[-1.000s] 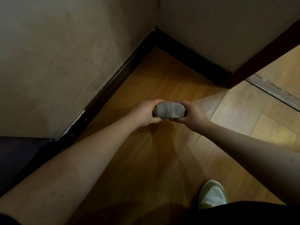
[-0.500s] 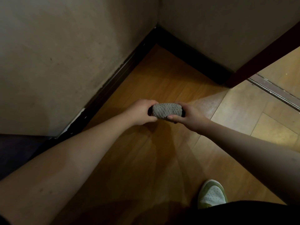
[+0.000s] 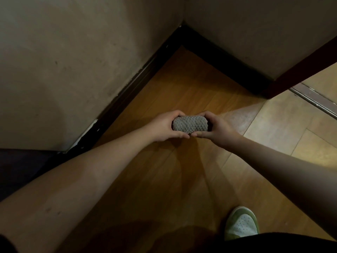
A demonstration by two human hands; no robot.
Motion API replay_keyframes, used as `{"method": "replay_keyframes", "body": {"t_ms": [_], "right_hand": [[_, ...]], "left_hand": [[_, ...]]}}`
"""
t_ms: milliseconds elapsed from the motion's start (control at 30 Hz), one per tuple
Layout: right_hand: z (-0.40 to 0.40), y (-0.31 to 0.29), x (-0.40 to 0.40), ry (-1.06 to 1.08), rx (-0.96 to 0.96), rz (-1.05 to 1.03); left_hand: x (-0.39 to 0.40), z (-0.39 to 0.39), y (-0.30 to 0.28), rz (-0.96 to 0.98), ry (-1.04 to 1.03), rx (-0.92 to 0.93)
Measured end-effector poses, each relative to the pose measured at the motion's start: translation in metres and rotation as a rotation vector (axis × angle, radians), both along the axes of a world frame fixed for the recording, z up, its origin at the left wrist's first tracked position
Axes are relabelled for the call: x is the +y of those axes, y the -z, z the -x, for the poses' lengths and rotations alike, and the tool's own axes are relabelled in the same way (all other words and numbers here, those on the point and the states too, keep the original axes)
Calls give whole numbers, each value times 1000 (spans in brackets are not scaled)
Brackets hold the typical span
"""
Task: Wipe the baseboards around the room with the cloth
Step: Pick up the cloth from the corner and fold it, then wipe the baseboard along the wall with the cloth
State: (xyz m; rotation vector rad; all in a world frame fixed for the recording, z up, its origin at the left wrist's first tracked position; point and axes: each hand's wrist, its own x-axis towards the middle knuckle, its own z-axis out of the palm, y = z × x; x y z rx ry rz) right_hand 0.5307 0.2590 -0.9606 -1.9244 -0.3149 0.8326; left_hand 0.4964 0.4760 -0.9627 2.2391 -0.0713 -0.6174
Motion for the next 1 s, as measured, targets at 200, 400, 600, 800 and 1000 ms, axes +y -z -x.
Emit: {"method": "replay_keyframes", "body": {"t_ms": [200, 400, 600, 800, 1000], "right_hand": [[-17, 18, 10, -72, -105, 32], [-24, 40, 44, -181, -271, 81], [-28, 62, 65, -568, -455, 379], [-2, 72, 104, -749, -656, 323], [29, 77, 152, -918, -799, 185]], "left_hand": [[7, -5, 11, 26, -101, 28], [32, 6, 10, -37, -239, 37], [57, 48, 7, -116, -488, 99], [72, 93, 8, -130, -764, 67], [75, 148, 10, -67, -1047, 29]]}}
